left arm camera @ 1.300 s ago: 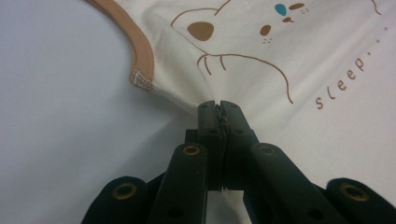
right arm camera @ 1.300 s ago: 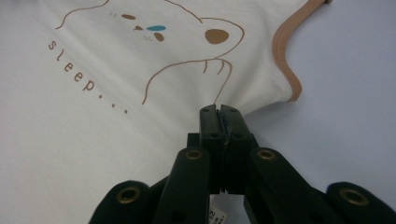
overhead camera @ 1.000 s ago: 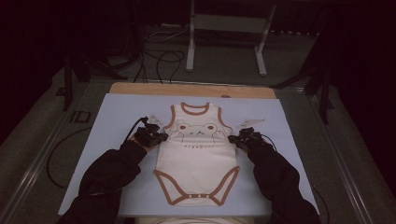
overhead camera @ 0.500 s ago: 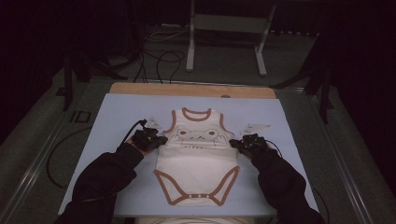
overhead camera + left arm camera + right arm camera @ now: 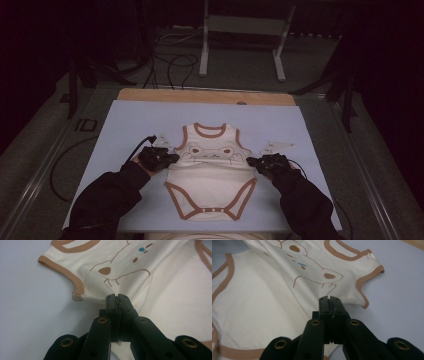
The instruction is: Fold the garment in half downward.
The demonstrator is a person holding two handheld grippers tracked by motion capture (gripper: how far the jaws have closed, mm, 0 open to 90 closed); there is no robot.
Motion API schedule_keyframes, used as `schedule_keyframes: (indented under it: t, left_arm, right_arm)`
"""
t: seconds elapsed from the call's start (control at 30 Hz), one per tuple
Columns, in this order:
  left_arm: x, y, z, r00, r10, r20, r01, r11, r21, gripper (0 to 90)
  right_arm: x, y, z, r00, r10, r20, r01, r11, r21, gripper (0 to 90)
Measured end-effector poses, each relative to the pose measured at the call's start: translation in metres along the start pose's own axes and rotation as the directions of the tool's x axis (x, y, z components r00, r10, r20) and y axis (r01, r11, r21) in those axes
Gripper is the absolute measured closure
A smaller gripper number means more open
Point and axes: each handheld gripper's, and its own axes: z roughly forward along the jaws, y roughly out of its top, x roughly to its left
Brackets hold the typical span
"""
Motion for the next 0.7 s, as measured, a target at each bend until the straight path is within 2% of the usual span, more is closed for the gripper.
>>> schedule_keyframes:
  t: [0.07,0.33,0.7]
  left_arm:
    - [-0.003,-0.002,-0.002,0.9999,-0.007,0.011,0.007,0.9999,-0.008,88.8]
    - [-0.013,-0.010,-0.009,0.9994,0.012,0.032,-0.012,0.9999,-0.003,88.8]
    - [-0.029,-0.024,-0.010,0.9977,0.023,0.064,-0.023,0.9997,0.007,88.8]
  right_arm:
    - [0.004,-0.002,-0.003,1.0000,-0.005,0.002,0.005,1.000,-0.009,89.4]
    - [0.018,-0.009,-0.015,0.9996,-0.019,-0.020,0.019,1.000,-0.017,89.4]
    - [0.030,-0.028,-0.021,0.9988,0.007,-0.049,-0.007,1.000,-0.005,89.4]
